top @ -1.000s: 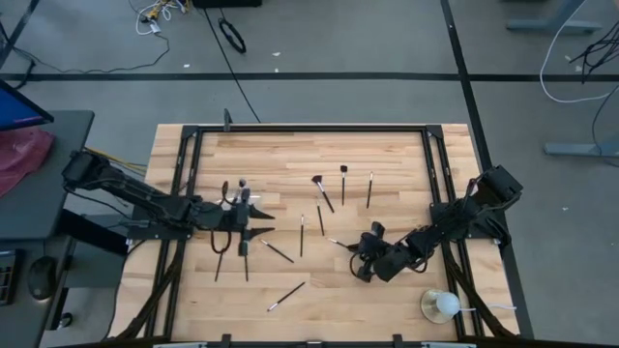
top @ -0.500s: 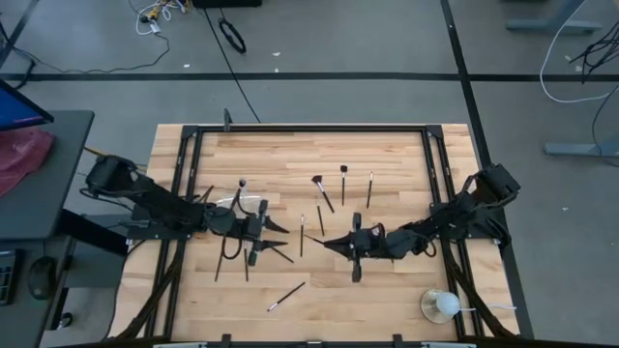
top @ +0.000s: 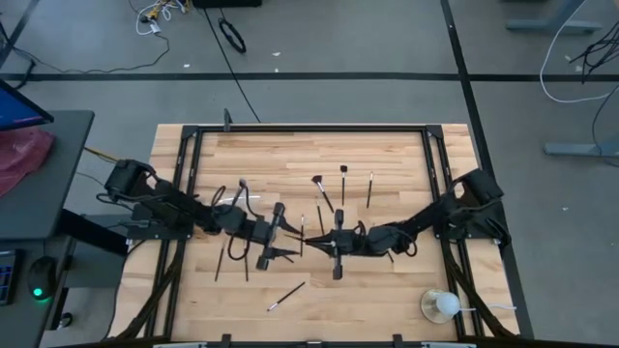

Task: Put items in baskets/containers
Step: Put the black eyeshadow brush into the transparent organizer

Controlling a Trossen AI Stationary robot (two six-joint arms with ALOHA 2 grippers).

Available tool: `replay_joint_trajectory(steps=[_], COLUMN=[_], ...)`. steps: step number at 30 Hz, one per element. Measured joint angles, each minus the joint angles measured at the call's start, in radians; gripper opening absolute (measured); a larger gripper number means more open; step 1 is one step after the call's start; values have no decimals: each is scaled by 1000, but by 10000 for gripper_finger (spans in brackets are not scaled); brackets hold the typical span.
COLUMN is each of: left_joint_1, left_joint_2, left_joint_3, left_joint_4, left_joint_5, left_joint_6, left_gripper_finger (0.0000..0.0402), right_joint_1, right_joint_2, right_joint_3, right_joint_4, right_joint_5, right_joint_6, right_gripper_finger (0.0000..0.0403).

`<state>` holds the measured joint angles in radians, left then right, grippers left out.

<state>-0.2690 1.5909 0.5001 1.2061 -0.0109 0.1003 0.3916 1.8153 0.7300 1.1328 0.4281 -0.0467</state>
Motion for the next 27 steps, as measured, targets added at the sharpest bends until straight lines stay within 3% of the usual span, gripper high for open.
replay_joint_trajectory(steps=[6, 13, 16, 21, 27], left_joint_1=[-6, -2, -1, -2, 1], left_joint_2=[0, -1, -37, -220, -542], left_joint_3=[5, 5, 6, 6, 37], left_joint_4=[28, 10, -78, -429, -1048], left_joint_5=[-3, -8, -13, -71, -265], left_joint_6=[18, 17, 3, -57, -229], left_gripper_finger=[152, 23, 20, 23, 25], right_joint_1=[1, 2, -1, -20, -52], right_joint_2=[-1, -1, -1, -1, -1], right_joint_3=[0, 0, 0, 0, 0], right_joint_4=[-5, -30, -60, -115, -195], right_joint_5=[-2, -6, -1, 79, 91], right_joint_6=[4, 25, 50, 148, 207], right_gripper_finger=[6, 10, 25, 63, 105])
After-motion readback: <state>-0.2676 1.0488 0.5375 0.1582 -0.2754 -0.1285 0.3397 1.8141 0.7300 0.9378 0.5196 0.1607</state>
